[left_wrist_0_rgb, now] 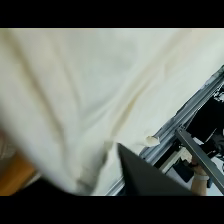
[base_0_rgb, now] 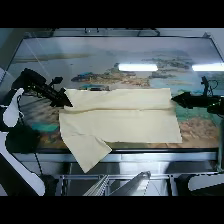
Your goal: Fold the shirts.
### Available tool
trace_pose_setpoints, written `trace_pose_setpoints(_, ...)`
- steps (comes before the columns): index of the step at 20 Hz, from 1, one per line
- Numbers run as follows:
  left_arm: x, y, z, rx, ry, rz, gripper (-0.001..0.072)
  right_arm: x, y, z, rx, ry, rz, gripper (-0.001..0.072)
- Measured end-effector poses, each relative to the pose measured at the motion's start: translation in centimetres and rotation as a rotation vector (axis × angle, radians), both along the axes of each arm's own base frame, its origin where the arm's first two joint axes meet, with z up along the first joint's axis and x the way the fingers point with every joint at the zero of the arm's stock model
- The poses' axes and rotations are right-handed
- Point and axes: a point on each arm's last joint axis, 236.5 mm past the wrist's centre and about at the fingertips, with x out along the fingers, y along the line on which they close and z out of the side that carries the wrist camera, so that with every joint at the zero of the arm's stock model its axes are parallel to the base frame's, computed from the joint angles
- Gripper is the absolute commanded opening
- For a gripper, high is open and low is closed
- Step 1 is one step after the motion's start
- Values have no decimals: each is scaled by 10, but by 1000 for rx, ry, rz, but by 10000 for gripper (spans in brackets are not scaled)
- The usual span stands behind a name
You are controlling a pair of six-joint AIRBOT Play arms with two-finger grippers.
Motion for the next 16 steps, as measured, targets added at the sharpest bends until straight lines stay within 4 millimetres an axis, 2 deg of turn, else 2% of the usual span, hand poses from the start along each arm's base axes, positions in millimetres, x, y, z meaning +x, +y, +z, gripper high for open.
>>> trace_pose_setpoints(1,-2,3,1,8,19,4,660,-3,-2,3,9,11,-2,372)
trace_pose_setpoints(3,0,10,7,24,42,32,668,-10,-12,9,1,41,-10,373)
trace_pose_setpoints(5,7,20,17,42,39,77,667,-27,-29,15,-44,98,-16,373)
trace_pose_setpoints(7,11,26,37,36,10,113,666,-52,-45,21,-106,166,-3,373)
trace_pose_setpoints(9,3,33,58,30,-8,144,666,-85,-58,22,-171,245,24,373)
trace_pose_setpoints(12,-27,43,75,23,-16,201,658,-134,-68,11,-214,370,37,373)
trace_pose_setpoints(14,-54,46,77,5,6,245,657,-160,-59,-2,-198,437,54,373)
trace_pose_setpoints(16,-86,47,74,-16,35,284,656,-182,-42,-14,-165,489,83,371)
